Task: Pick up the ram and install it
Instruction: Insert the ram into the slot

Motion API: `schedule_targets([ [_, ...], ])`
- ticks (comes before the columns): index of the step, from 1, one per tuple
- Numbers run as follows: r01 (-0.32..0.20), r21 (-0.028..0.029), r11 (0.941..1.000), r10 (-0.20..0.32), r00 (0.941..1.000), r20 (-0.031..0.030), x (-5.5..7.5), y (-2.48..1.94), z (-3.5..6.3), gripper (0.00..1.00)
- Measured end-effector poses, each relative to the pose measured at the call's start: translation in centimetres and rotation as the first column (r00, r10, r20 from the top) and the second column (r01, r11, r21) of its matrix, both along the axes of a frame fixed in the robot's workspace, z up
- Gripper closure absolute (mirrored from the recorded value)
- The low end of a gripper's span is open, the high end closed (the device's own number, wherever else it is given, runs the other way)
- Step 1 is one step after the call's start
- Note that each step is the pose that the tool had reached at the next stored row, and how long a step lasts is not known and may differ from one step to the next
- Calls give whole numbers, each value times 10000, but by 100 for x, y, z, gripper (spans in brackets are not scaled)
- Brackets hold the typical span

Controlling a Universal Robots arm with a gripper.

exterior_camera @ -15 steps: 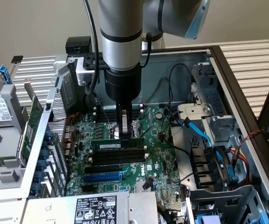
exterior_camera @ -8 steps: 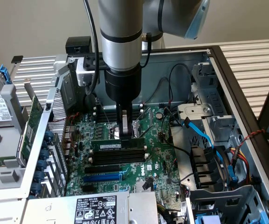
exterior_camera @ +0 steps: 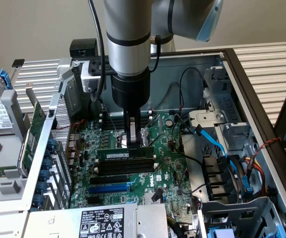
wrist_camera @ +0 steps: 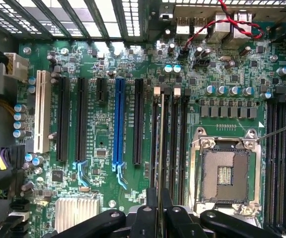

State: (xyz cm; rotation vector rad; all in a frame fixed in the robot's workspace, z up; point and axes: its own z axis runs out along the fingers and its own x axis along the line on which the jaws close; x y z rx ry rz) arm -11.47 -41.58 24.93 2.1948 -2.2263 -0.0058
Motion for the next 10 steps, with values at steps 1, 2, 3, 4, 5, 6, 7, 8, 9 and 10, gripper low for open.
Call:
schedule_targets([
  [1, 0, 7, 10000, 0, 10000, 11, -4, 0, -4, 86],
  [2, -1, 15, 10000, 1, 10000, 22, -10, 0, -9, 86],
  [3, -1, 21, 10000, 1, 10000, 34, -17, 0, -16, 86],
  [4, -1, 26, 10000, 1, 10000, 51, -22, 0, -22, 86],
  [5, -2, 32, 10000, 2, 10000, 65, -22, -1, -30, 86],
  [6, -4, 39, 10000, 3, 10000, 78, -22, 0, -39, 86],
  [7, -2, 43, 10000, 2, 10000, 87, -24, 0, -47, 86],
  [8, -2, 48, 10000, 2, 10000, 94, -26, 0, -54, 86],
  [9, -1, 49, 10000, 0, 10000, 98, -31, -1, -58, 86],
  [10, -1, 53, 10000, 0, 9999, 102, -33, -1, -61, 86],
])
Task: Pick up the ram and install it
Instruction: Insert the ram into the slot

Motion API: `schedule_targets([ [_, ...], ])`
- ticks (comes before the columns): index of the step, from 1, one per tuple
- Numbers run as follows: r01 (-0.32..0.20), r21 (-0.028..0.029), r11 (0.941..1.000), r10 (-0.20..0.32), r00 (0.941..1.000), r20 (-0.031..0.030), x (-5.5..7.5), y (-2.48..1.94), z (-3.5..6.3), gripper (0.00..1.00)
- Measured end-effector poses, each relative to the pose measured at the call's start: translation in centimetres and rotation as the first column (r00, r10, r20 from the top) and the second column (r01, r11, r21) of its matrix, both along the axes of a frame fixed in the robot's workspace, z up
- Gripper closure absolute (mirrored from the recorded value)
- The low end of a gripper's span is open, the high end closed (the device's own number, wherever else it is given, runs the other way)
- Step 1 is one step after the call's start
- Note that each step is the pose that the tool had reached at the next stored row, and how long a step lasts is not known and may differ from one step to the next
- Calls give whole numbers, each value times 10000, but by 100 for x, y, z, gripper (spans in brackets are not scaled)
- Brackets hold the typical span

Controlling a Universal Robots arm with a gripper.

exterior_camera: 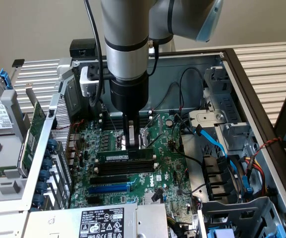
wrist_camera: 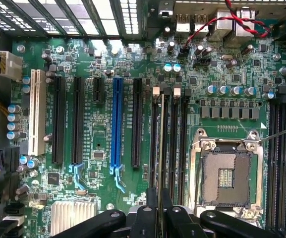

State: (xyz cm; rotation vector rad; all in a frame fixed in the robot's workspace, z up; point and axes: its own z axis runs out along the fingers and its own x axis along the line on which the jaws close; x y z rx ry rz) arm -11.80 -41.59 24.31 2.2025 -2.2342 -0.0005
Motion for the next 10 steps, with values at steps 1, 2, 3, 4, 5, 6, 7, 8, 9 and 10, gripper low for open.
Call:
schedule_targets([
  [1, -1, 2, 10000, 1, 10000, 2, -1, -3, -2, 86],
  [2, -1, 3, 10000, 1, 10000, 6, -1, -3, -4, 86],
  [3, -1, 2, 10000, 1, 10000, 9, -1, -4, -6, 86],
  [4, -1, 5, 10000, 1, 10000, 15, -1, -4, -11, 86],
  [5, -2, 5, 10000, 2, 10000, 22, 0, -4, -19, 86],
  [6, -2, 5, 10000, 2, 10000, 29, -1, -4, -26, 86],
  [7, -2, 5, 10000, 2, 10000, 35, -3, -4, -34, 86],
  [8, -1, 4, 10000, 1, 10000, 42, -4, -4, -40, 86],
  [9, -2, 4, 10000, 2, 10000, 47, -4, -4, -47, 86],
  [10, -2, 4, 10000, 2, 10000, 50, -6, -4, -53, 86],
])
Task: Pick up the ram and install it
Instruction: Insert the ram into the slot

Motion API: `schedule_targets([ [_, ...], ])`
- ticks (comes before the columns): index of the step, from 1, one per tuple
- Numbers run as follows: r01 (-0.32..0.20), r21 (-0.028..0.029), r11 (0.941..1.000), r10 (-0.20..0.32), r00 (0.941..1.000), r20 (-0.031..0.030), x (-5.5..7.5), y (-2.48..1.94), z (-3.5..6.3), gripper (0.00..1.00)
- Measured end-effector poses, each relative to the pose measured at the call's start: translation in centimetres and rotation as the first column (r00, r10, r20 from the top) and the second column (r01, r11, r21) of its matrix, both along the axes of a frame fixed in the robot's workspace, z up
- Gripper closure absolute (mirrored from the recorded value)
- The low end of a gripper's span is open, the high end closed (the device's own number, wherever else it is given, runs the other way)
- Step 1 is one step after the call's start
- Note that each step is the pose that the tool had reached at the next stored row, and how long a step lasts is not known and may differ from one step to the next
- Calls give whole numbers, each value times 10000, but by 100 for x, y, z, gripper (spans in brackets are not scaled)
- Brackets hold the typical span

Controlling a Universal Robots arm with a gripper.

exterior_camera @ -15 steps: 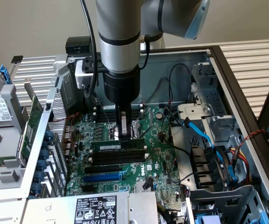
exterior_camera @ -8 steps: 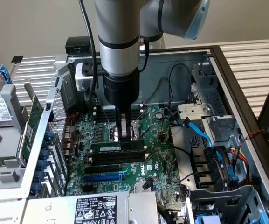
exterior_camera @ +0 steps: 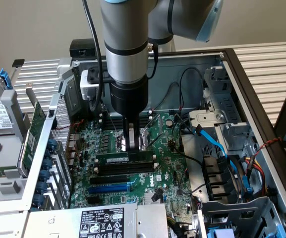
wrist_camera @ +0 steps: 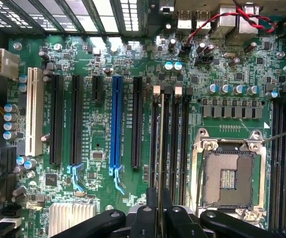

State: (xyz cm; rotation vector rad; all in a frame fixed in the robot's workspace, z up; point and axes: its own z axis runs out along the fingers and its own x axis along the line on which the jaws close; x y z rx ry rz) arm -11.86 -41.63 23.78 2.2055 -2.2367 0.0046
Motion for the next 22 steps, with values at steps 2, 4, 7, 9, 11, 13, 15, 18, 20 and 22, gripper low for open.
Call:
schedule_targets([
  [2, 1, -1, 10000, -1, 10000, 6, -5, 0, -10, 86],
  [4, 1, -1, 10000, -1, 10000, 14, -10, 0, -14, 86],
  [7, -1, 1, 10000, 1, 10000, 21, -10, -1, -19, 86],
  [9, 0, 0, 10000, 0, 10000, 22, -10, -1, -23, 86],
  [11, 0, 1, 10000, 0, 10000, 23, -11, -2, -28, 86],
  [13, 0, 1, 10000, 0, 10000, 24, -10, -2, -37, 86],
  [15, 1, -2, 10000, -1, 10000, 27, -11, -2, -41, 86],
  [18, 1, 1, 10000, -1, 10000, 46, -11, -2, -53, 86],
  [20, 1, 0, 10000, -1, 10000, 61, -12, -2, -60, 86],
  [22, 1, -3, 10000, -1, 10000, 72, -14, -2, -62, 86],
])
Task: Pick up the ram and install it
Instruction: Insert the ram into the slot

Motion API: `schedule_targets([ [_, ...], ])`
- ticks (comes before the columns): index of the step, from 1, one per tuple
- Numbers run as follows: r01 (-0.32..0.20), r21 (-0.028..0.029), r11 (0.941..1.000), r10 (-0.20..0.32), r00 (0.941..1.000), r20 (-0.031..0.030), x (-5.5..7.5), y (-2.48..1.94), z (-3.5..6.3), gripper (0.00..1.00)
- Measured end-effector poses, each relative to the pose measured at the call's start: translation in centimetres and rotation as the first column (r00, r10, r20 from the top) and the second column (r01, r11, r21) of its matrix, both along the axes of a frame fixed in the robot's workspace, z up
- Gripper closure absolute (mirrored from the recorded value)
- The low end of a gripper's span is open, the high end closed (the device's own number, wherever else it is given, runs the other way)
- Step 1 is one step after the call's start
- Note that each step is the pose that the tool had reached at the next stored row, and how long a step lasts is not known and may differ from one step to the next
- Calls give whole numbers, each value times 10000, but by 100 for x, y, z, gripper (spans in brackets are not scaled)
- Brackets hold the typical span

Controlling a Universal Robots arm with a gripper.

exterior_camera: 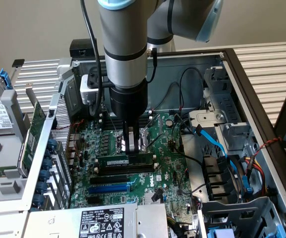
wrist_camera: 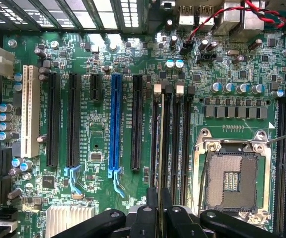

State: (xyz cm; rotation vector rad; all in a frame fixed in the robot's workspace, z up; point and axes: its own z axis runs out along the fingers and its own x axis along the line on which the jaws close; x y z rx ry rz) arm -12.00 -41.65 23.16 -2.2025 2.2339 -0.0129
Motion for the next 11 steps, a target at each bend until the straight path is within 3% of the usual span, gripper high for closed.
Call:
schedule_targets([
  [11, 0, 4, 10000, 0, 10000, 19, -3, -16, -2, 86],
])
